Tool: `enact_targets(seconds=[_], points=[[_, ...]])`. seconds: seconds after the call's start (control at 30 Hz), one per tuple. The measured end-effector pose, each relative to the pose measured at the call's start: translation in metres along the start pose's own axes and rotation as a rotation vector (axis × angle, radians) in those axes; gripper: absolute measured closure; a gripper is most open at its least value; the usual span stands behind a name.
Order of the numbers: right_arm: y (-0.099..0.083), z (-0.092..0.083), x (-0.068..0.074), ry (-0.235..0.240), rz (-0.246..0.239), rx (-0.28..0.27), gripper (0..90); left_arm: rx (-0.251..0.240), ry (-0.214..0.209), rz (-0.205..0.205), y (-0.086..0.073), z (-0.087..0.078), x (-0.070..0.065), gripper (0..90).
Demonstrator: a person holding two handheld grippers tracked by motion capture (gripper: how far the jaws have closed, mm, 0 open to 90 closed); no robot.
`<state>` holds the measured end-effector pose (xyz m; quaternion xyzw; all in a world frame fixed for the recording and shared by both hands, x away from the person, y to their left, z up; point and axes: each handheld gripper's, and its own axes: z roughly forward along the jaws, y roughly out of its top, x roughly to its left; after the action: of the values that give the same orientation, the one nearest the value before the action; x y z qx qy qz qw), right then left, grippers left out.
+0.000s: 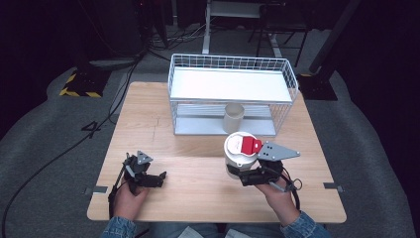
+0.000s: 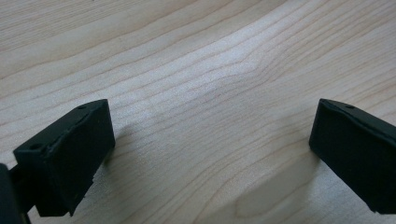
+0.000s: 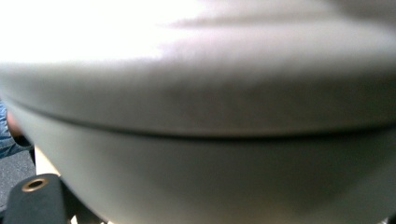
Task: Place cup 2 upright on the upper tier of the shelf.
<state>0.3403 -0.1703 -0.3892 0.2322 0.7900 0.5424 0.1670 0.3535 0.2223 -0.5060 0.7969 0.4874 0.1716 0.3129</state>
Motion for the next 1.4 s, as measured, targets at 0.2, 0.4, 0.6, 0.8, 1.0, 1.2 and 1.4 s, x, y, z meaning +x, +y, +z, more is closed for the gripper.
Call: enact_targets(seconds=[0.2,0.4,0.6,0.8,1.0,1.2,1.4], points=[[0.013,0.001,-0.007,0.007,0.017,0.0,12.7,0.001,0.001,0.001,0.0,0.0,0.0,0.6],[0.024,0.002,-0.015,-0.001,0.029,0.005,12.7,0.0,0.0,0.0,0.0,0.0,0.0,0.6],[0.034,0.004,-0.022,-0.014,0.025,0.012,12.7,0.0,0.001,0.0,0.0,0.0,0.0,0.6],[0.05,0.006,-0.031,-0.023,0.026,0.005,12.7,0.0,0.001,0.0,0.0,0.0,0.0,0.6],[0.064,0.008,-0.039,-0.018,0.044,-0.01,12.7,0.0,0.0,0.001,0.0,0.0,0.0,0.6],[0.077,0.009,-0.05,-0.018,0.066,-0.028,12.7,0.001,0.001,0.0,0.0,0.0,0.0,0.6],[0.092,0.012,-0.06,-0.031,0.078,-0.044,12.7,0.001,0.004,-0.002,0.0,0.0,0.0,0.6]])
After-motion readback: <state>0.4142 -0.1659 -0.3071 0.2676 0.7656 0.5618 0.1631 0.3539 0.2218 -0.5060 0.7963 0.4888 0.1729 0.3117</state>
